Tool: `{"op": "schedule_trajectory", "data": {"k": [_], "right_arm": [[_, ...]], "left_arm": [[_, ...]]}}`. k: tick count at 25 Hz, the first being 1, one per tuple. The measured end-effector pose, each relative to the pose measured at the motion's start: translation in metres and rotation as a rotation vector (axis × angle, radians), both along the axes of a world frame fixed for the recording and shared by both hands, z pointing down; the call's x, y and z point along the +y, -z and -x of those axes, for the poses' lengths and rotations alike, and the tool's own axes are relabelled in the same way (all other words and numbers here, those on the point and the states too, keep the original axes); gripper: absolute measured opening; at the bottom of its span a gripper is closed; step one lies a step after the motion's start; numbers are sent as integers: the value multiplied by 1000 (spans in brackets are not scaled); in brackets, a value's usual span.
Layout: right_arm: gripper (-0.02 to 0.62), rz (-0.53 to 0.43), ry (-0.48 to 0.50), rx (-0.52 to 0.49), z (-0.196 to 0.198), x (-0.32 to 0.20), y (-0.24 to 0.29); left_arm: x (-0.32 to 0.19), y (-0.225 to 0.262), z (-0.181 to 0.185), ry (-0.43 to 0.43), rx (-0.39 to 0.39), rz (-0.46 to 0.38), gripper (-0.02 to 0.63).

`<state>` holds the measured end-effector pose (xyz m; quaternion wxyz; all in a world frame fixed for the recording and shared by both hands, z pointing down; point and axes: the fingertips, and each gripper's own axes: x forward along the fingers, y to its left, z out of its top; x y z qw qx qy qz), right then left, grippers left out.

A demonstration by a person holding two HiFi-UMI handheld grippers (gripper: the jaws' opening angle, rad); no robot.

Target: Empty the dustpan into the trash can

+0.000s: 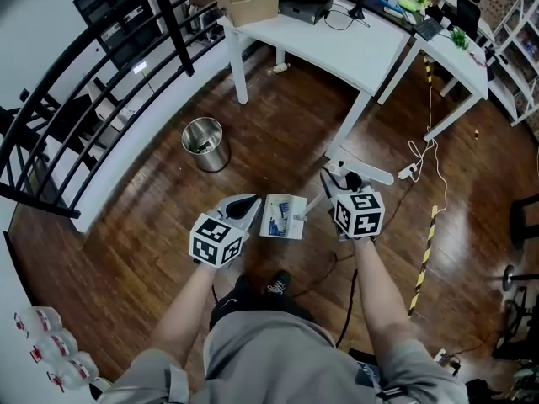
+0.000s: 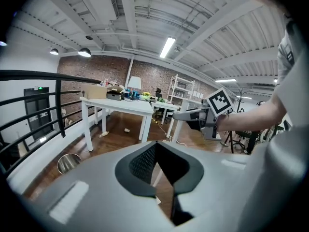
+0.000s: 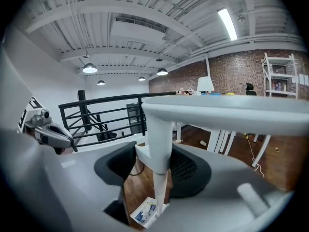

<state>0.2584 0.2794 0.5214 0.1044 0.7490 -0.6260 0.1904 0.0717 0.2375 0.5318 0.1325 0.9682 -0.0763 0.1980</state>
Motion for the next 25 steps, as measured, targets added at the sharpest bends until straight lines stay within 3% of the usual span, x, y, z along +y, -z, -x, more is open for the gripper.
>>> {"op": "schedule_trajectory", "data": {"k": [10,25], "right_arm": [[196,-71,76,28,31,-82,64],[195,-240,128,128,101,-253,219]], "left_arm": [[-95,40,44,104,47,-74,6],[-282,111,97,113,146,-169,5]]}}
